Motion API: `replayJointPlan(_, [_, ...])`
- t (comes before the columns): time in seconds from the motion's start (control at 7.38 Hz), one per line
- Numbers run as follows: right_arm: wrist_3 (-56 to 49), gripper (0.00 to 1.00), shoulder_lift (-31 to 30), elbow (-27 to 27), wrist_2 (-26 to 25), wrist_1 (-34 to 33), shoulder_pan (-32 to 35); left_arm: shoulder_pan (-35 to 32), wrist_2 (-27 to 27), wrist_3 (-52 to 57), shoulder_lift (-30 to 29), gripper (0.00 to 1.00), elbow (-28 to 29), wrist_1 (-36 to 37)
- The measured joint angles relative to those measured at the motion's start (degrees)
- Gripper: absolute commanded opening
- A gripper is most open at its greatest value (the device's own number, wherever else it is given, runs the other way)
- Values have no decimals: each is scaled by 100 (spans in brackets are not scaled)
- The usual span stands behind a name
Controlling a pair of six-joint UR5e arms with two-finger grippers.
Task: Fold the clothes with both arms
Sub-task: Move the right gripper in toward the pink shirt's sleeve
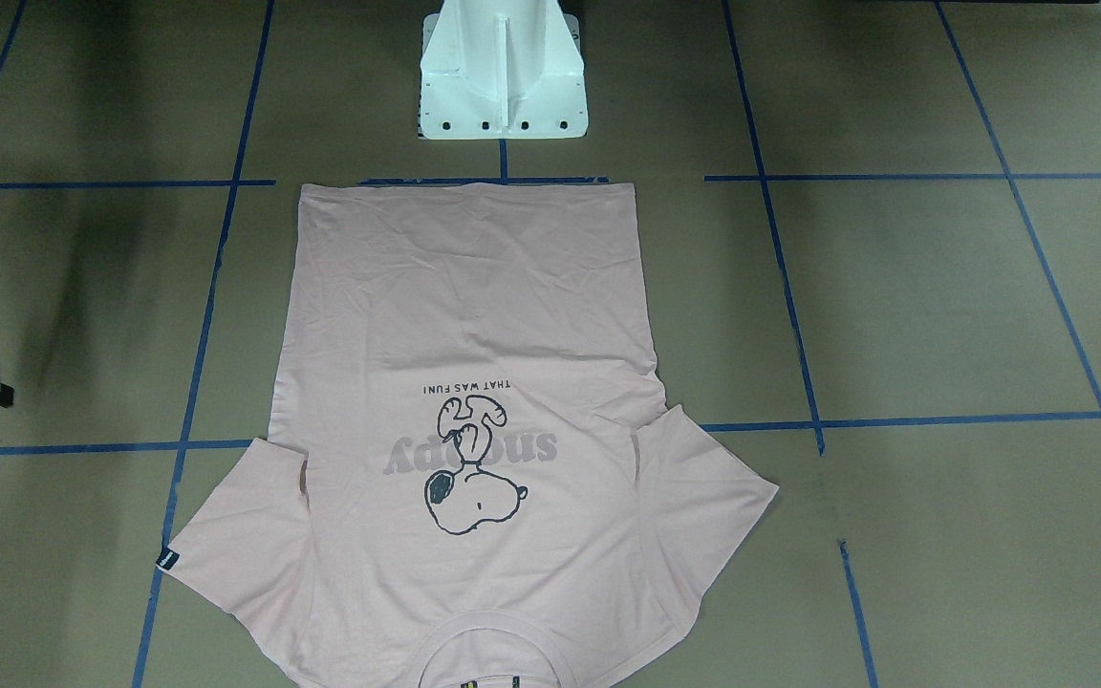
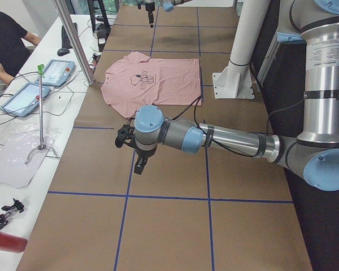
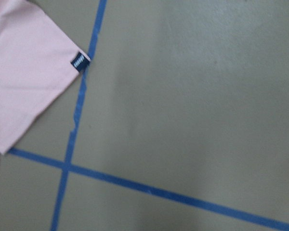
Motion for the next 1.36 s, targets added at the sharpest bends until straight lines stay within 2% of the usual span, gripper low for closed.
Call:
replayJointPlan(0.14, [762, 99, 431, -502, -68, 556, -184, 2, -102, -8, 1, 100, -4, -37])
replayJointPlan(0.27, [1202, 84, 743, -874, -226, 1004, -351, 5, -154, -51, 4, 100, -19, -51])
replayJointPlan(0.41, [1395, 77, 949, -1108, -523, 1242, -522, 5, -178, -144, 5, 100, -30, -67])
replayJointPlan(0.95, [1600, 77, 1230, -1510, -1550, 1394, -912, 6, -188, -276, 17, 100, 0, -143])
replayJointPlan(1.22, [1973, 68, 1509, -1831, -1957, 1389, -1123, 6, -190, -284, 42, 100, 2, -145])
replayJointPlan(1.36, [2054, 68, 1561, -1909, -2164, 1383, -1218, 6, -191, -285, 52, 100, 2, -145])
